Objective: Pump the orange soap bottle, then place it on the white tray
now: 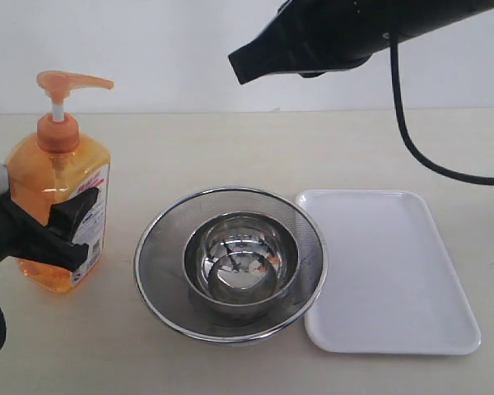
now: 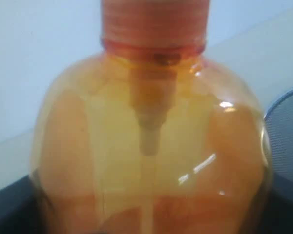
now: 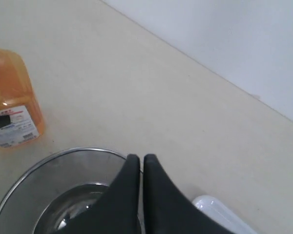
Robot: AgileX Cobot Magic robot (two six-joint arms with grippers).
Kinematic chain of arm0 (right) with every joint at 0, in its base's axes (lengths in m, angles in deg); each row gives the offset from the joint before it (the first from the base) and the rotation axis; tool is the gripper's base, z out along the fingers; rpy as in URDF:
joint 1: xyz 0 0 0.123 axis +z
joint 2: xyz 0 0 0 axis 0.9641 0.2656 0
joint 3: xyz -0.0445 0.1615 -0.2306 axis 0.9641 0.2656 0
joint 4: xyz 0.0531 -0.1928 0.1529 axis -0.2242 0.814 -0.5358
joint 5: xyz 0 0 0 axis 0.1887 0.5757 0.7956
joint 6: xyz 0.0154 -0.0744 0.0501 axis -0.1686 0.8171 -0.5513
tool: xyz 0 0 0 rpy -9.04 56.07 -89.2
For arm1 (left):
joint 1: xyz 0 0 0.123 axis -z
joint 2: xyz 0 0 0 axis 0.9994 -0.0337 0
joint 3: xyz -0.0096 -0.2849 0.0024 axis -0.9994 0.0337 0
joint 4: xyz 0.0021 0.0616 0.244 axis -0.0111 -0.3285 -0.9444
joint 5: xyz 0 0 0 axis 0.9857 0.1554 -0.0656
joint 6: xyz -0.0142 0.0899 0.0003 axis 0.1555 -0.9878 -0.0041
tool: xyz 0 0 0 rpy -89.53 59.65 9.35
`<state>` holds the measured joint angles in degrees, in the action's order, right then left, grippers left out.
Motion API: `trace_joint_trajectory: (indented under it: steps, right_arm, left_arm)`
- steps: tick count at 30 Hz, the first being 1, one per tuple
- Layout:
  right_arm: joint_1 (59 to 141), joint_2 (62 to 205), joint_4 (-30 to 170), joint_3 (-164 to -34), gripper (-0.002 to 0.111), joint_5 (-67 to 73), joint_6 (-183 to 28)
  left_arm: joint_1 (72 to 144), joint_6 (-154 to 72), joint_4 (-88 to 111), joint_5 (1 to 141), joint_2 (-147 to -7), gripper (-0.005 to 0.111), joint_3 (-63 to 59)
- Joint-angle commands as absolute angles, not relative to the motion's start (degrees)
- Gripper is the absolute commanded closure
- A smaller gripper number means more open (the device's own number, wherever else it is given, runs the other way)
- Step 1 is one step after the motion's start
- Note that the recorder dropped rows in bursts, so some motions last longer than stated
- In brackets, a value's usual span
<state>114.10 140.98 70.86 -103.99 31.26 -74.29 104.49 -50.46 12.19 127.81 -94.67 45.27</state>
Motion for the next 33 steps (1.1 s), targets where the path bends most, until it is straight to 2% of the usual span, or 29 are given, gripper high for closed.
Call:
trace_joint_trajectory:
  steps: [1, 7, 12, 25, 33]
  right_arm:
    - [113.84, 140.56, 71.06, -103.67, 0.109, 27.59, -74.04]
    - [113.84, 143.81, 71.06, -103.67, 0.109, 25.76, -73.06]
    - [113.94, 144.05, 70.44, -103.67, 0.109, 22.72, -72.41]
    - [113.94, 141.93, 70.44, -103.67, 0.109, 23.18, -69.54]
    - [113.94, 143.16, 60.39, -104.53, 0.109, 23.36, -63.14]
  left_arm:
    - [104.75, -47.22, 15.17, 130.42, -93.88, 0.102, 44.78]
    - [108.02, -48.58, 14.94, 130.14, -93.88, 0.102, 44.44]
    - [112.65, -58.44, 21.49, 122.10, -93.88, 0.102, 42.26]
    - [112.79, -57.37, 19.78, 120.21, -93.88, 0.102, 41.96]
    - [113.72, -54.37, 19.81, 118.99, -93.88, 0.102, 41.35]
